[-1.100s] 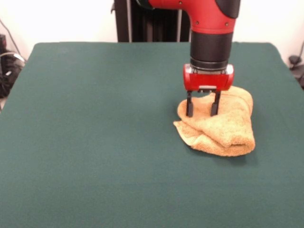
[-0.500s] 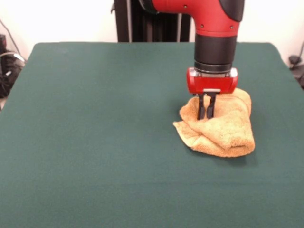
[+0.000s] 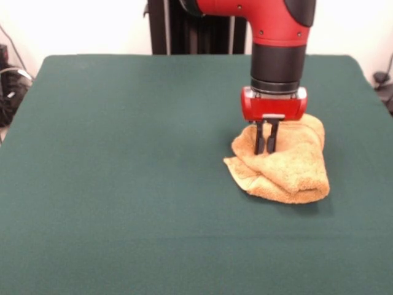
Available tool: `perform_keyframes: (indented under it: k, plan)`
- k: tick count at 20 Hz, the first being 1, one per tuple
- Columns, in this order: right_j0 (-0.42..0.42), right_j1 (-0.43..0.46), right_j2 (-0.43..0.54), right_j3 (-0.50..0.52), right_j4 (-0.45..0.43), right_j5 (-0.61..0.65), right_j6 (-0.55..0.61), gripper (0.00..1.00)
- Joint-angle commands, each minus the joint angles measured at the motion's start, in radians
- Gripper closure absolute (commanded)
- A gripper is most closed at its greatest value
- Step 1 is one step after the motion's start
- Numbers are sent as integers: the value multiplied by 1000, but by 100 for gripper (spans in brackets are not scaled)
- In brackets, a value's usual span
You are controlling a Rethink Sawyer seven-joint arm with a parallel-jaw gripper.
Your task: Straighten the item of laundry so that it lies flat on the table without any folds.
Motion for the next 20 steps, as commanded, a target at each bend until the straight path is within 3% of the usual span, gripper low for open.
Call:
perform_keyframes:
  k: [1, 9, 20]
  plan:
    - [34, -18, -9, -15, -23, 159, 103, 100]
    - [8, -107, -39, -22, -83, 297, 46, 100]
    - [1, -121, -50, -26, -180, 291, 53, 100]
